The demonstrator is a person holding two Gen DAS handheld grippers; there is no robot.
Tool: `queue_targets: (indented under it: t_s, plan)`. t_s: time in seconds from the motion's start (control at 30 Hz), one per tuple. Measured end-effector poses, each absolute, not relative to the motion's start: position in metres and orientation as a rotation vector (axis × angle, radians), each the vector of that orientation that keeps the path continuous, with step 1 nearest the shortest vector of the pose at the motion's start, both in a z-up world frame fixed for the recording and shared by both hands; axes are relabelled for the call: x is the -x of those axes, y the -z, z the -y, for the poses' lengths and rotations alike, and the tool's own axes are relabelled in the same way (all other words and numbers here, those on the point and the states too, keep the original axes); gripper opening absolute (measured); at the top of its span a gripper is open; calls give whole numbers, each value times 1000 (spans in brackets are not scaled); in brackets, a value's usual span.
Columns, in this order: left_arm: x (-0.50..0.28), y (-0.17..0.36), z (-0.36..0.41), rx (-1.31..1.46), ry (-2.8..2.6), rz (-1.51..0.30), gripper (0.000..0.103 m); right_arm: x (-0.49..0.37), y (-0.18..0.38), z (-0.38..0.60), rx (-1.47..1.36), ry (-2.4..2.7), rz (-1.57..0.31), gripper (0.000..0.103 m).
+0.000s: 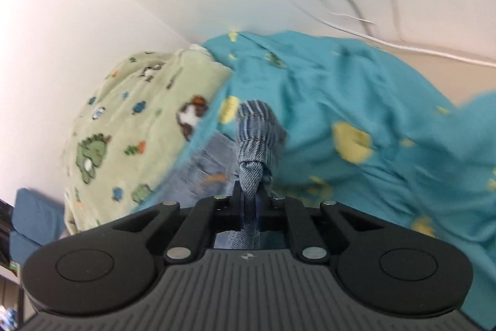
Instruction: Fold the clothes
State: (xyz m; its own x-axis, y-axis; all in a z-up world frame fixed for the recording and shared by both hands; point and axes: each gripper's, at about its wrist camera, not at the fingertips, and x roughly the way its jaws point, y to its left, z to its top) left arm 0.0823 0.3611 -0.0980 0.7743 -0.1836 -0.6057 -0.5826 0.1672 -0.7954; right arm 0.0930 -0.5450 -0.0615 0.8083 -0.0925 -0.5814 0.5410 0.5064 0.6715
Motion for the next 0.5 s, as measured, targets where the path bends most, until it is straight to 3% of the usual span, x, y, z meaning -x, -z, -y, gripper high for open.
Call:
queue_targets:
  t_s: [0.2,0.5]
  plan:
    - [-174,95,-367,1404,-377,-713,2,-197,19,522,-915,405,-492,6]
    - [-308,141,-372,1405,-474,-800,2,-366,65,500,-757,498,-559,6]
